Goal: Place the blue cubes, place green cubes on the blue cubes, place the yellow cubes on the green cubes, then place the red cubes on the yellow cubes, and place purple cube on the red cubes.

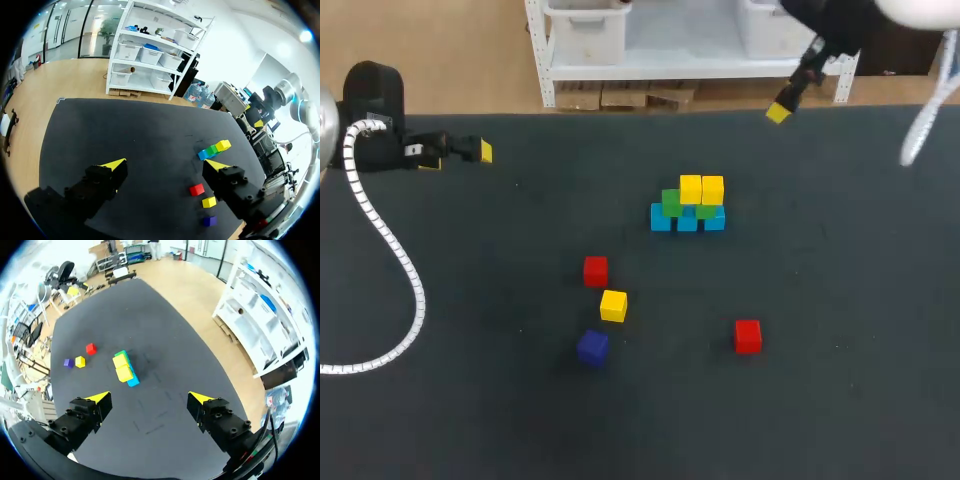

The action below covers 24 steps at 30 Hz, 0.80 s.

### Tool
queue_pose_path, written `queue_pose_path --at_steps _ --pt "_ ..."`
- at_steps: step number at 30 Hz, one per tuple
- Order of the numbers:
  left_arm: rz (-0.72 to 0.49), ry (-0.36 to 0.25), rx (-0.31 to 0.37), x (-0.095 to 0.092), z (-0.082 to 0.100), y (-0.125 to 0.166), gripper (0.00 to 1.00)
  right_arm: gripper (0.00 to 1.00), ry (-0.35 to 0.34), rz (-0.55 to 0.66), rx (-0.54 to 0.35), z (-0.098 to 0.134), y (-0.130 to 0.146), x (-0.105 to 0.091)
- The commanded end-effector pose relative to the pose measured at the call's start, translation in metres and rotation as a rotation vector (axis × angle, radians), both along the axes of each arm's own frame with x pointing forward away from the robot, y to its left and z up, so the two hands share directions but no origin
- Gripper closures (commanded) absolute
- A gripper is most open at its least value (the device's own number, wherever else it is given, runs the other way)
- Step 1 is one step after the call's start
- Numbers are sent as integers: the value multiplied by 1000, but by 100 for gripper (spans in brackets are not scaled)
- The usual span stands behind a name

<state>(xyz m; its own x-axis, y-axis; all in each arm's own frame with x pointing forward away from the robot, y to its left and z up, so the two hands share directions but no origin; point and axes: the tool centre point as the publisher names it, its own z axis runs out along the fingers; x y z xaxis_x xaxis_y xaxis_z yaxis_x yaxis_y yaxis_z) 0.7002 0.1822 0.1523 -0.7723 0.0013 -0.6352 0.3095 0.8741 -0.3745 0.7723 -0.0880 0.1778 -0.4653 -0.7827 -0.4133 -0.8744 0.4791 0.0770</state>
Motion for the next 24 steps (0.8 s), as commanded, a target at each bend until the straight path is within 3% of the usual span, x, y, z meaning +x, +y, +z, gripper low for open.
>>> queue_pose_path --at_steps 1,11,24 --pt "-7 -6 -9 0 -1 2 0 0 -115 -59 168 6 -21 -15" --pt "-7 -6 -9 0 -1 2 0 0 -166 -225 275 9 -64 -17" --pt "-7 -6 -9 0 -1 2 0 0 -268 -342 380 6 -103 -45"
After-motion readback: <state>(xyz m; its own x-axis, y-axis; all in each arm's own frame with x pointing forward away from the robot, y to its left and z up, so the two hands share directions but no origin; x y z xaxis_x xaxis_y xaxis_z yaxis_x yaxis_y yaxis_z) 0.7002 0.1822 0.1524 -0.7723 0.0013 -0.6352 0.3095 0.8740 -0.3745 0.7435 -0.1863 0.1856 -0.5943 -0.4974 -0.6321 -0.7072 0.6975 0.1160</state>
